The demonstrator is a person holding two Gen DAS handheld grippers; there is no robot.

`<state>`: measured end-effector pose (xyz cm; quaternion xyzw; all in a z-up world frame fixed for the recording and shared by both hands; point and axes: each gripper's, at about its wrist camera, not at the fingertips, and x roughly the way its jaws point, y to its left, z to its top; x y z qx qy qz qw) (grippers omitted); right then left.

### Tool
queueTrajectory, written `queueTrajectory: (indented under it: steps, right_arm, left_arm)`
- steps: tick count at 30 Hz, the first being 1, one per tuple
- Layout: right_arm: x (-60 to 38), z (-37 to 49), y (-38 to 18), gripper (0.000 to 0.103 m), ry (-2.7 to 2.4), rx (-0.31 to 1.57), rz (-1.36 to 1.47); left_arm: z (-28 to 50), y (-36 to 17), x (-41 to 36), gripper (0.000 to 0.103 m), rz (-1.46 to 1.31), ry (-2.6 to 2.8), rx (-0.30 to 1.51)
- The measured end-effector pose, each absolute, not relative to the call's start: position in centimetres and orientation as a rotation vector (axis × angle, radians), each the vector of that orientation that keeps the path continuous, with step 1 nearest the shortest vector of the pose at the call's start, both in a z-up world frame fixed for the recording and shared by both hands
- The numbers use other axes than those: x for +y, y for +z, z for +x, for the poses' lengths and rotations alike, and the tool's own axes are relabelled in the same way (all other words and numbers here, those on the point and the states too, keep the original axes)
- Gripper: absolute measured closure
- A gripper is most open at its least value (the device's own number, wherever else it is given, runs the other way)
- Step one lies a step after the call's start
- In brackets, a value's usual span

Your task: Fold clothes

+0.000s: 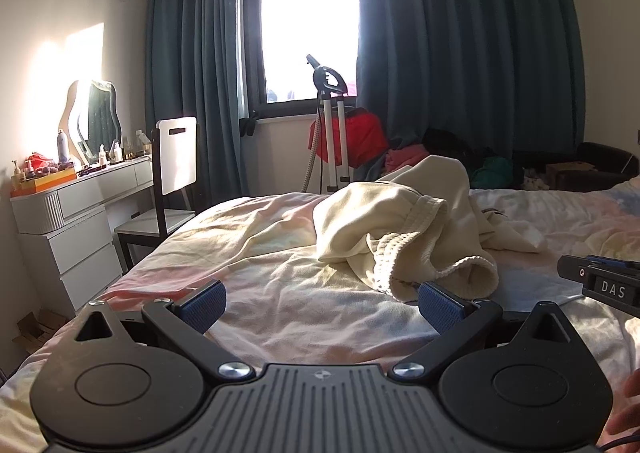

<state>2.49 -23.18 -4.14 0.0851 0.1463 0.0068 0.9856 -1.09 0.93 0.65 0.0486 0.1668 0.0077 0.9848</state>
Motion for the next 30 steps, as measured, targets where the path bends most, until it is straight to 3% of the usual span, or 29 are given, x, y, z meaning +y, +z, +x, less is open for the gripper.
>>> queueTrajectory:
  steps: [17, 30]
  right_arm:
    - [-24.2, 2.8, -3.5, 0.070, -0.045, 0.320, 0.205]
    - [-29.7, 4.4, -5.6, 0.069, -0.093, 0.380, 0.420]
  left_arm:
    - [2.3, -2.5, -0.4, 0.005, 0.126, -0.053, 0.419]
    - [21.3, -3.5, -9.6, 0.012, 0.325, -0.013, 0.378]
